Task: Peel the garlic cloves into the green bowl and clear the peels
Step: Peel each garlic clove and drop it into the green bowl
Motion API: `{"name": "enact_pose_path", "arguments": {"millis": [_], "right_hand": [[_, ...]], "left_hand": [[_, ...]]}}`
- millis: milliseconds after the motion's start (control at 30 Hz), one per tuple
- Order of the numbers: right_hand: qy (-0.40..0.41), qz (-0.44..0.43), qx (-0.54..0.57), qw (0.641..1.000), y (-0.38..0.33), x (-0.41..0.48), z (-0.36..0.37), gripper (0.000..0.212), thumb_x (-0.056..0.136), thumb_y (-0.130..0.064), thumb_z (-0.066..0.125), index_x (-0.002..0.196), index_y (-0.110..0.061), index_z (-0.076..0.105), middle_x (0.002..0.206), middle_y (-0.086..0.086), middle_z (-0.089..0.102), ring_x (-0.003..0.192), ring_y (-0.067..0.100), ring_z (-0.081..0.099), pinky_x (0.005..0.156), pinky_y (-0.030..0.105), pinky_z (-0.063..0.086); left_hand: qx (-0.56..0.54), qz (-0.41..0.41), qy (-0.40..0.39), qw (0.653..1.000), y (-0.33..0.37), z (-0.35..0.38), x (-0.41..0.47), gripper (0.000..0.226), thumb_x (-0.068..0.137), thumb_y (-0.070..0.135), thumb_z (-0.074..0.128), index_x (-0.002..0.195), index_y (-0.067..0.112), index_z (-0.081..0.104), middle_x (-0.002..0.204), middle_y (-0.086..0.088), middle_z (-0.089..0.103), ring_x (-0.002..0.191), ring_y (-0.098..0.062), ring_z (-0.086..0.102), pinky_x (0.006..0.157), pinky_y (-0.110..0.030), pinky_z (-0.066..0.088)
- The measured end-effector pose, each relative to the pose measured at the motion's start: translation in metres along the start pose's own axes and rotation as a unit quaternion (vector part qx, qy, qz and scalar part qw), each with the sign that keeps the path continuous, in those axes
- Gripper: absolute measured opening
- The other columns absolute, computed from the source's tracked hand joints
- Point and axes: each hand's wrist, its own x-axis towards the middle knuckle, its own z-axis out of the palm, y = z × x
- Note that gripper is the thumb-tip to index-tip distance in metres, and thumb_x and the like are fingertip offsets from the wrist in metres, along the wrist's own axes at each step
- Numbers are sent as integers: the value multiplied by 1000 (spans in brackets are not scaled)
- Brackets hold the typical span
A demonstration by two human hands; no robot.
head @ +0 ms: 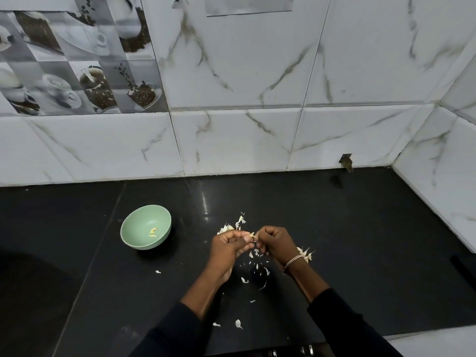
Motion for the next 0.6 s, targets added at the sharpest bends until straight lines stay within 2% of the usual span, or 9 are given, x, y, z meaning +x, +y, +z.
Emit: {"name": "enact_pose_path", "arguments": {"millis": [133, 233, 400, 467, 600], "right_hand": [[-19, 3, -32, 999, 3, -1, 0, 17, 78, -15, 56, 68, -6, 66, 58, 6, 61, 45, 10, 49, 43, 19, 37], [-30, 4, -44, 999, 3, -2, 1, 17, 81, -13, 58, 69, -7, 66, 59, 7, 61, 45, 11, 50, 43, 19, 38], [-41, -2, -94, 995, 4, -3, 1, 18, 90, -3, 57, 75, 1, 67, 61, 8, 62, 47, 12, 52, 44, 19, 38], [-27, 6, -124, 992, 6, 0, 0, 23, 93, -5, 53, 76, 4, 66, 59, 5, 62, 45, 13, 52, 43, 21, 39], [-9, 24, -218, 976, 10, 7, -2, 34, 97, -17, 50, 70, -2, 65, 59, 6, 64, 44, 14, 56, 48, 25, 45]], "left_hand": [[-70, -44, 18, 996, 1, 1, 0, 10, 90, -14, 59, 95, -10, 67, 82, -21, 72, 71, -20, 73, 70, -21, 60], [-106, -87, 40, 990, 1, 2, 0, 11, 91, -11, 61, 96, -4, 68, 78, -14, 73, 66, -15, 71, 63, -18, 59], [-160, -153, 51, 974, 3, -2, 7, 10, 94, 1, 61, 95, 9, 67, 81, -4, 74, 64, -8, 64, 55, -20, 51], [-170, -166, 54, 970, 4, -2, 7, 9, 95, 3, 61, 94, 11, 67, 79, -2, 74, 62, -7, 64, 53, -20, 51], [-169, -178, 57, 968, 3, -3, 8, 7, 95, 7, 64, 94, 13, 67, 78, -2, 74, 61, -7, 63, 52, -20, 50]]}}
